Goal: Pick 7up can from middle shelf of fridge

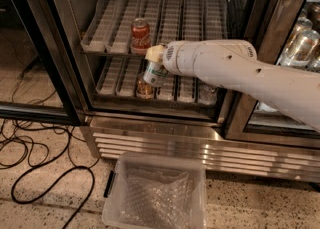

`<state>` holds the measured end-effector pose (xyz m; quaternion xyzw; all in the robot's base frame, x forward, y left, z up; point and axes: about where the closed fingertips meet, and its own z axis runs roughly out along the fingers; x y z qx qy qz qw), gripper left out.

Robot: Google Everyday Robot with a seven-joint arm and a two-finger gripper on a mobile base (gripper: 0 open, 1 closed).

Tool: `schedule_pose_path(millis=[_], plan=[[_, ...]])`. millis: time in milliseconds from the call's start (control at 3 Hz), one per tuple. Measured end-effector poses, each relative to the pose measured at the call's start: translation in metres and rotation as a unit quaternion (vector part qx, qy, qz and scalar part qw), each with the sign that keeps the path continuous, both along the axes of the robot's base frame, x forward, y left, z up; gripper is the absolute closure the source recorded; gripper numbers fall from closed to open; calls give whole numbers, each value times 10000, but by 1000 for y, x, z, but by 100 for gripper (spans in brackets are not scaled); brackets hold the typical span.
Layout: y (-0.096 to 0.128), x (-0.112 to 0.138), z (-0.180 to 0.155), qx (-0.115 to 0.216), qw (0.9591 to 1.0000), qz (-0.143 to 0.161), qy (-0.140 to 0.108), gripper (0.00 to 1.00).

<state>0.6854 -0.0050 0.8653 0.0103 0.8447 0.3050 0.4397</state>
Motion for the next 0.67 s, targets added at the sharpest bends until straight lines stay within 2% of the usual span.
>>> schedule_pose_path(millis=[333, 667], plan=[[0, -14, -6, 214, 9996, -64, 173, 100], [8, -49, -31, 531, 9960, -96, 713, 100]])
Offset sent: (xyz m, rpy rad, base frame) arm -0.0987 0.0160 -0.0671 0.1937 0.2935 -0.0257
